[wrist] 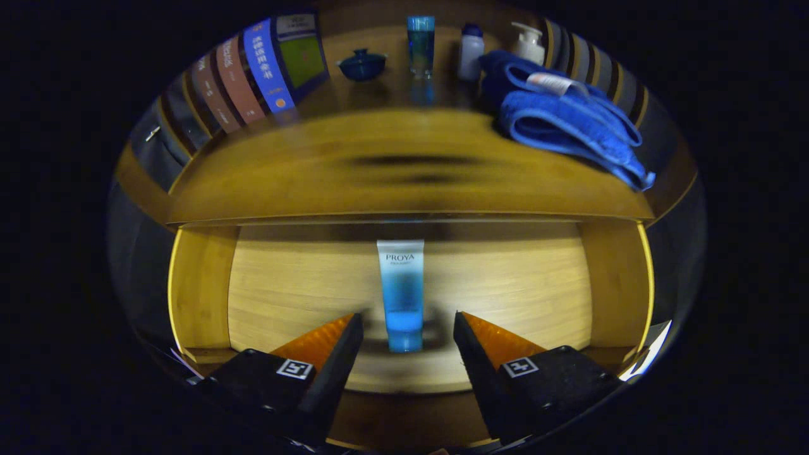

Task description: Pull open the drawer, take out the items inside it, and place them on the countertop above the cabinet.

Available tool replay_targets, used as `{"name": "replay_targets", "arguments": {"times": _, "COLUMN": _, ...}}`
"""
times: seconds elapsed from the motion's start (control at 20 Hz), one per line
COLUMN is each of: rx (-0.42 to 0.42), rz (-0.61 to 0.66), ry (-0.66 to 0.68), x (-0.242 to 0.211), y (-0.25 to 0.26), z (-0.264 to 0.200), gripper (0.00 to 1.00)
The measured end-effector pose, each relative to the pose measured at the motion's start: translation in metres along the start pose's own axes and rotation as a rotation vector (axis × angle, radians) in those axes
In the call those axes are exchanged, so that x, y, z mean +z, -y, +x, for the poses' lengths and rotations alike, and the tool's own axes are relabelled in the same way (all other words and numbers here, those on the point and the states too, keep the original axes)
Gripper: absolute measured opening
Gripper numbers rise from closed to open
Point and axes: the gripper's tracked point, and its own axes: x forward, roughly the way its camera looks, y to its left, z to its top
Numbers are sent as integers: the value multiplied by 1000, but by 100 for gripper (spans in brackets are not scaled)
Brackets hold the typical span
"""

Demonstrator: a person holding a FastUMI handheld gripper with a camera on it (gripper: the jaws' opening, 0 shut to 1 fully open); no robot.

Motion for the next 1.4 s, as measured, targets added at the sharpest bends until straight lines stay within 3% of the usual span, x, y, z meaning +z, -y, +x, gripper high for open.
{"name": "replay_targets", "arguments": {"times": 0.25, "rx": 11, "rz": -24, "ry": -100, "x": -9, "y": 1, "z": 0, "gripper": 84}}
{"name": "replay_targets", "arguments": {"times": 0.45, "rx": 2, "rz": -45, "ry": -112, "x": -7, "y": 13, "z": -9, "gripper": 49}}
{"name": "replay_targets", "arguments": {"times": 0.65, "rx": -14, "rz": -72, "ry": -84, "x": -17, "y": 17, "z": -11, "gripper": 34}}
{"name": "replay_targets", "arguments": {"times": 1.15, "rx": 27, "rz": -25, "ry": -4, "x": -44, "y": 12, "z": -80, "gripper": 33}}
{"name": "replay_targets", "arguments": {"times": 1.4, "rx": 39, "rz": -38, "ry": 84, "x": -33, "y": 5, "z": -133, "gripper": 33}}
